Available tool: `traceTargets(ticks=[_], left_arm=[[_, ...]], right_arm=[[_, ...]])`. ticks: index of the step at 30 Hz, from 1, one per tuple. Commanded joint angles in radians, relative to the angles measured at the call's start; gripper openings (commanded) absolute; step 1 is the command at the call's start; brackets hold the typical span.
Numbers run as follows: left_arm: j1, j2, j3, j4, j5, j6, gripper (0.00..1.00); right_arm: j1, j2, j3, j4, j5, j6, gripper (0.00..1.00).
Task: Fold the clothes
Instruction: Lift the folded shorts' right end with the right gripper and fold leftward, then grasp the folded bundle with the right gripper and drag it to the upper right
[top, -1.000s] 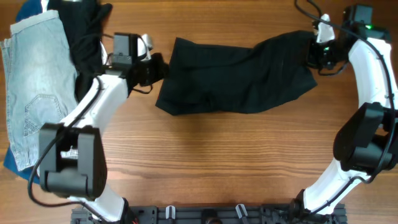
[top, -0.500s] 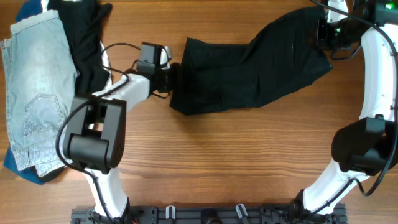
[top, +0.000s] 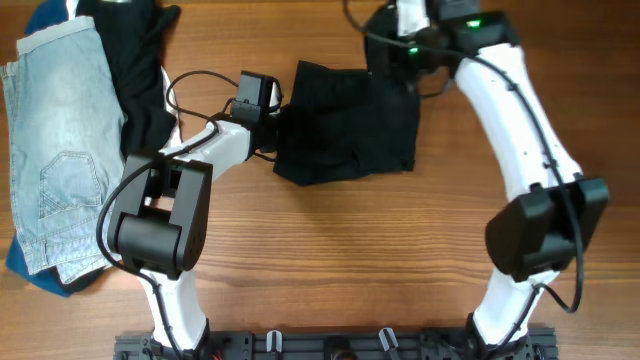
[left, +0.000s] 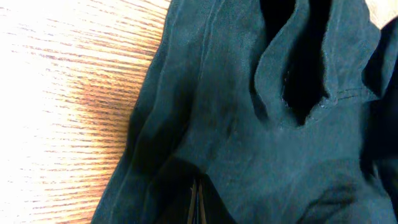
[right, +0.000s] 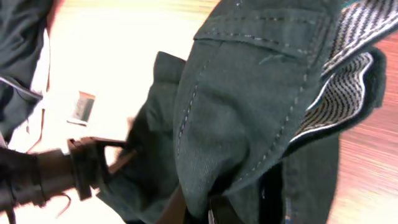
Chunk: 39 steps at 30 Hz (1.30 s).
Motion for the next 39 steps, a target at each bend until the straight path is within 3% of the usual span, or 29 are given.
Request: traceTargets(ticks=[1,6,12,13,14,15,18,20,22,24,27,33,37,39], left_arm=[[0.003,0.021,0.003,-0.009,-0.017,-0.002,0.04],[0.090,-0.076,0.006,-0.063,0.123,-0.003,0.04],[0.306,-0.400,0.018,-0.236,0.130,0.002,0.30],[0.335,-0.439,0.018,-0.235,0.130,0.002,0.40],[0.349,-0.451,0.018,-0.235,0.130,0.002,0.42],[0.365,-0.455,0.018,-0.240,0.130,0.002,0.46],[0.371,-0.452,0.018,-0.270,0.121,0.056,0.47],[0.371,-0.452,0.018,-0.281,0.077,0.058,0.48],[0.371,-0.452,0.018,-0.281,0.050,0.058,0.49],[0.371,-0.451,0.018,-0.281,0.042,0.058,0.49],[0.371,-0.451,0.018,-0.287,0.027,0.058,0.50],[0.371,-0.451,0.018,-0.301,0.021,0.058,0.51],[0.371,-0.451,0.018,-0.299,0.021,0.057,0.51],[0.371,-0.451,0.018,-0.299,0.021,0.057,0.51]], right_arm=[[0.068,0.095,-0.007,0.050,0.027,0.104,0.04],[0.150,0.196,-0.007,0.117,0.011,0.146,0.04],[0.218,0.236,-0.007,0.234,-0.058,0.123,0.08],[0.235,0.236,-0.007,0.267,-0.169,0.005,0.43],[0.245,0.232,-0.003,0.269,-0.226,-0.057,0.64],[0.252,0.225,0.012,0.235,-0.233,-0.070,0.71],[0.235,0.162,0.031,0.106,-0.221,-0.091,0.78],[0.208,0.137,0.031,0.019,-0.100,-0.068,0.85],[0.195,0.150,-0.002,-0.017,0.028,-0.038,0.84],[0.195,0.169,-0.077,0.005,0.027,-0.010,0.73],[0.196,0.185,-0.190,0.020,0.027,0.043,0.70],[0.100,0.185,-0.377,0.026,0.147,0.218,0.83],[-0.080,0.185,-0.391,0.100,0.225,0.173,0.87],[-0.211,0.185,-0.391,0.242,0.312,0.158,0.95]])
